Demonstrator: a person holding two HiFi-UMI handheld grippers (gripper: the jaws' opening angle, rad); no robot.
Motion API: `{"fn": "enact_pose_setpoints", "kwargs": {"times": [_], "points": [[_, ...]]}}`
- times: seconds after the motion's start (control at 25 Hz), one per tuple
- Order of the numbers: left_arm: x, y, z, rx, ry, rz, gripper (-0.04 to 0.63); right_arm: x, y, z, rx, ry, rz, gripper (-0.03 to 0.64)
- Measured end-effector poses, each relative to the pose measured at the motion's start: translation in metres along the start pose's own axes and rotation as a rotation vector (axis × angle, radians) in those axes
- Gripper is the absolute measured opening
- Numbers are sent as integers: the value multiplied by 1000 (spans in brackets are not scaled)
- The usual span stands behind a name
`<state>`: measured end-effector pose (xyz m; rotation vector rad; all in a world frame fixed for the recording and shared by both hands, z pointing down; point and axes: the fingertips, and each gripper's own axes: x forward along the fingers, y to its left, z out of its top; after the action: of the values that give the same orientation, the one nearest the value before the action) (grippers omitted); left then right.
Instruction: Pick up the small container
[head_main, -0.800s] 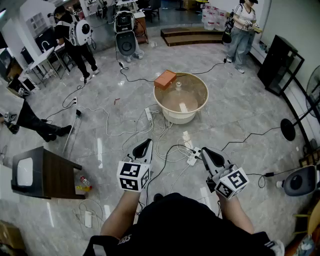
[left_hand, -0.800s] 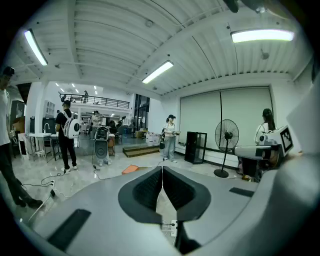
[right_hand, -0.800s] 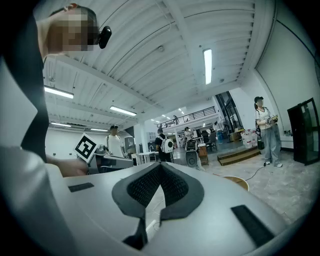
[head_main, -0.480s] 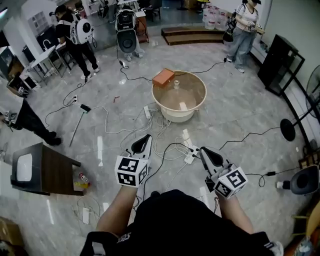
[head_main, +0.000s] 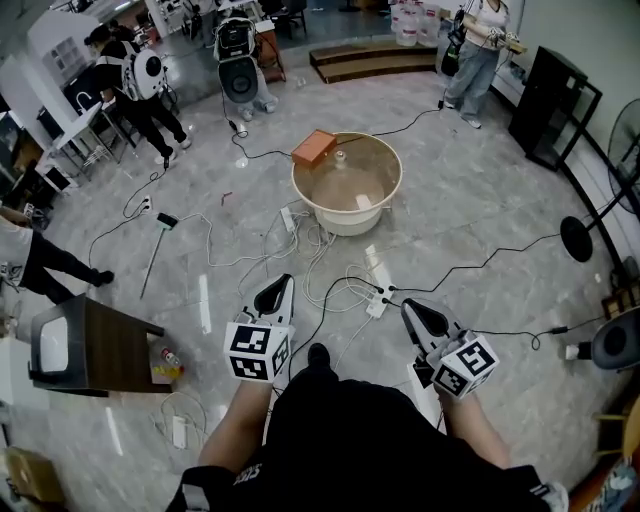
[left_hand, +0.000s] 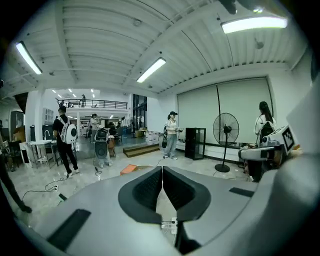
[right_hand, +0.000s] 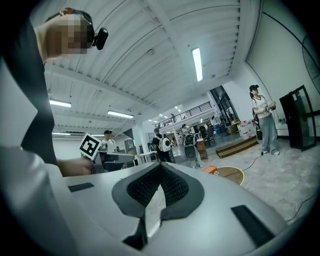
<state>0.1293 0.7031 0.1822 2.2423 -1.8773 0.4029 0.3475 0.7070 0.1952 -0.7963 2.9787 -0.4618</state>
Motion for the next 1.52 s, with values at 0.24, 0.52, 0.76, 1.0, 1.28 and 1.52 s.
{"fn": "enact_pose_setpoints", "kwargs": {"times": [0.24, 0.52, 0.76, 1.0, 1.28, 1.52], "points": [[36, 7, -3, -19, -4, -31, 20, 26, -18, -2, 14, 18, -7, 14], [89, 61, 14, -38, -24, -39, 20, 102, -50, 13, 16, 57, -7, 14], [132, 119, 27, -60, -28, -47, 20, 184, -62, 30, 9, 71, 27, 14], [161, 179, 28, -81, -15, -47, 20, 259, -67, 33, 21, 98, 48, 14], [186, 241, 22, -102, 2, -39, 20, 336, -66, 30, 26, 119, 81, 15], [200, 275, 17, -94, 12, -47, 20, 373, -68, 28, 40, 115, 74, 15]]}}
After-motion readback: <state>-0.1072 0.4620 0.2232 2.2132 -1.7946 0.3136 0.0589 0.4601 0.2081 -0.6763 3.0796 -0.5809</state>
